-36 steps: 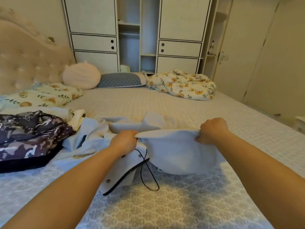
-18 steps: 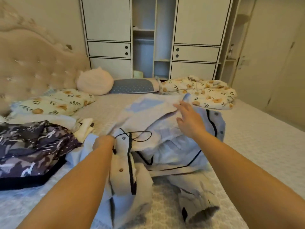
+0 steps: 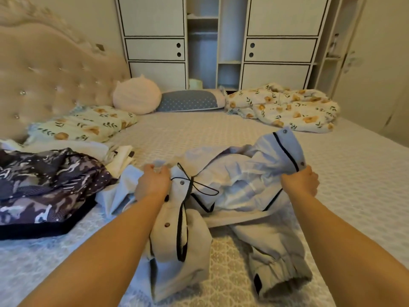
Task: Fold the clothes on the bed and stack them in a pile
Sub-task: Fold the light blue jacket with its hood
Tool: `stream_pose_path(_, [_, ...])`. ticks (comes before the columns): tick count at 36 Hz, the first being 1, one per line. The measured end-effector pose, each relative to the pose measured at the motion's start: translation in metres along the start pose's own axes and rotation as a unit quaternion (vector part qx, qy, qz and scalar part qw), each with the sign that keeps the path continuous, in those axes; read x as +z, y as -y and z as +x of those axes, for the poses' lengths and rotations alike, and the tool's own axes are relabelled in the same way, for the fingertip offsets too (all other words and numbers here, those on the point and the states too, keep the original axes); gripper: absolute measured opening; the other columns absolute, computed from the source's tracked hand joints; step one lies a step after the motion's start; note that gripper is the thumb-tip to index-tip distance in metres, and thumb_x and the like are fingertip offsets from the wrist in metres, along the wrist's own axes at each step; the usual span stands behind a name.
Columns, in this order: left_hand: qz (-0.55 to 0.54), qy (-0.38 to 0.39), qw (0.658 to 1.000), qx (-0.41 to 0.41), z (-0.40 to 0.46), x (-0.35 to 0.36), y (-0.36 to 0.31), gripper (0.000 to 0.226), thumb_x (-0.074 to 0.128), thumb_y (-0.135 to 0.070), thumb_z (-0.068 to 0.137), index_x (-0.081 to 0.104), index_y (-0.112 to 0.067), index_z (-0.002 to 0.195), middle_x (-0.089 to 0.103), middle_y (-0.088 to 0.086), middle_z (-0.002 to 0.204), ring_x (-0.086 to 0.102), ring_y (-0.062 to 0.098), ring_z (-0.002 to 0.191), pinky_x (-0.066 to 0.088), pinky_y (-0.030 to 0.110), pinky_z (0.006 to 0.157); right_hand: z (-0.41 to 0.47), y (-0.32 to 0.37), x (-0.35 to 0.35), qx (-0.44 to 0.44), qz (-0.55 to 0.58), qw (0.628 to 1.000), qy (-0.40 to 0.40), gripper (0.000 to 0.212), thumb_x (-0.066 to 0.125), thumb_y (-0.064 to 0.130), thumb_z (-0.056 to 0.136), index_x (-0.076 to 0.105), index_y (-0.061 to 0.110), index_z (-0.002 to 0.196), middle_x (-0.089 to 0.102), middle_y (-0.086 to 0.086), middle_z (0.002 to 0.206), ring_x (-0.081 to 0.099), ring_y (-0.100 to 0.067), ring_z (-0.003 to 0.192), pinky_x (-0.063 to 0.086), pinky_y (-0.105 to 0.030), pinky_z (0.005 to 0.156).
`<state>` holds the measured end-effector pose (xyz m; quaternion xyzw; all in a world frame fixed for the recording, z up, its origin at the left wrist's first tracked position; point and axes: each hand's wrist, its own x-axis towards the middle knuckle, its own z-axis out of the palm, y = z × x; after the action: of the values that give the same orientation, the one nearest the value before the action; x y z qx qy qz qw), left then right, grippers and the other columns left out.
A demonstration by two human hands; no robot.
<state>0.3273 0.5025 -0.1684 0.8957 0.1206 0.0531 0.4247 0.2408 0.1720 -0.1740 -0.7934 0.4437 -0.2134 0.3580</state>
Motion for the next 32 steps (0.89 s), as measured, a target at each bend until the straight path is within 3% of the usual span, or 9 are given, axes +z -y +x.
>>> stream_pose_path(3, [0.014, 0.095, 0.986, 0.135, -0.014, 0.002, 0.004, 0.074, 0.042, -0.068, 0.087, 0.021, -0.031, 0.147, 0.047, 0.013, 0.141, 0.049, 0.034, 0.124, 0.04, 0.045, 0.102, 0.003, -0.003, 0.005, 0.026, -0.013, 1.0, -0.006, 0.07, 0.059, 0.023, 0.091, 0.021, 0.006, 0.147, 0.025, -0.019, 0.149, 0.027, -0.039, 0.134, 0.033, -0.052, 0.106])
stream_pose_path(7, [0.143, 0.205, 0.934, 0.256, -0.01, 0.002, 0.009, 0.103, 0.068, -0.067, 0.07, 0.016, -0.032, 0.151, 0.025, 0.009, 0.155, 0.028, 0.03, 0.139, 0.032, 0.043, 0.11, 0.007, -0.001, 0.007, 0.063, -0.021, 0.997, 0.033, 0.06, 0.056, 0.018, 0.094, 0.029, 0.002, 0.145, 0.029, -0.021, 0.147, 0.035, -0.042, 0.129, 0.037, -0.052, 0.104])
stream_pose_path(11, [0.198, 0.132, 0.924, 0.299, -0.004, 0.003, 0.011, 0.078, 0.07, -0.057, 0.072, 0.036, -0.037, 0.139, 0.055, 0.009, 0.129, 0.054, 0.027, 0.113, 0.047, 0.035, 0.084, 0.008, -0.003, 0.006, 0.066, -0.031, 0.997, 0.029, 0.048, 0.056, 0.017, 0.093, 0.041, 0.001, 0.135, 0.028, -0.02, 0.141, 0.035, -0.04, 0.123, 0.039, -0.049, 0.101])
stream_pose_path(15, [0.271, 0.074, 0.9, 0.332, -0.008, 0.007, 0.007, 0.057, 0.066, -0.048, 0.078, 0.044, -0.035, 0.129, 0.06, 0.005, 0.11, 0.059, 0.024, 0.094, 0.039, 0.029, 0.065, 0.01, -0.012, 0.006, 0.043, 0.009, 0.999, -0.011, 0.058, 0.059, 0.012, 0.088, 0.032, 0.005, 0.14, 0.026, -0.019, 0.143, 0.032, -0.039, 0.126, 0.036, -0.048, 0.1])
stream_pose_path(20, [0.345, 0.039, 0.862, 0.37, -0.012, 0.02, 0.008, 0.047, 0.06, -0.029, 0.083, 0.041, -0.031, 0.126, 0.058, 0.007, 0.11, 0.059, 0.025, 0.09, 0.042, 0.032, 0.064, 0.013, -0.017, 0.008, -0.003, 0.022, 0.999, -0.035, 0.069, 0.054, 0.007, 0.091, 0.019, 0.017, 0.149, 0.023, -0.013, 0.151, 0.027, -0.038, 0.132, 0.032, -0.049, 0.103])
stream_pose_path(24, [0.302, 0.037, 0.883, 0.358, -0.009, 0.019, 0.016, 0.068, 0.065, -0.039, 0.078, 0.032, -0.036, 0.138, 0.059, 0.002, 0.11, 0.059, 0.023, 0.094, 0.039, 0.029, 0.065, 0.019, -0.024, 0.007, 0.025, 0.02, 0.999, -0.042, 0.068, 0.053, 0.014, 0.094, 0.015, 0.012, 0.151, 0.023, -0.014, 0.153, 0.025, -0.037, 0.135, 0.03, -0.05, 0.105])
stream_pose_path(28, [0.288, 0.054, 0.904, 0.312, 0.0, 0.012, 0.027, 0.061, 0.066, -0.054, 0.076, 0.041, -0.038, 0.129, 0.055, 0.003, 0.116, 0.057, 0.024, 0.101, 0.039, 0.03, 0.067, 0.031, -0.039, 0.005, 0.056, 0.039, 0.998, 0.001, 0.051, 0.056, 0.02, 0.093, 0.039, 0.002, 0.138, 0.045, -0.023, 0.137, 0.044, -0.041, 0.121, 0.041, -0.048, 0.091])
stream_pose_path(30, [0.287, 0.063, 0.905, 0.306, 0.001, 0.013, 0.029, 0.059, 0.066, -0.055, 0.075, 0.042, -0.038, 0.127, 0.054, 0.003, 0.118, 0.056, 0.024, 0.103, 0.039, 0.03, 0.068, 0.031, -0.042, 0.006, 0.023, 0.03, 0.998, 0.043, 0.034, 0.053, 0.019, 0.094, 0.054, -0.002, 0.121, 0.058, -0.026, 0.118, 0.055, -0.041, 0.102, 0.043, -0.041, 0.074])
stream_pose_path(32, [0.273, 0.063, 0.914, 0.295, 0.001, 0.016, 0.028, 0.055, 0.065, -0.053, 0.077, 0.043, -0.038, 0.125, 0.055, 0.002, 0.119, 0.056, 0.023, 0.104, 0.041, 0.031, 0.07, 0.026, -0.041, 0.009, -0.024, 0.045, 0.999, 0.019, 0.03, 0.051, 0.017, 0.095, 0.056, 0.003, 0.121, 0.061, -0.024, 0.112, 0.058, -0.039, 0.095, 0.042, -0.038, 0.07])
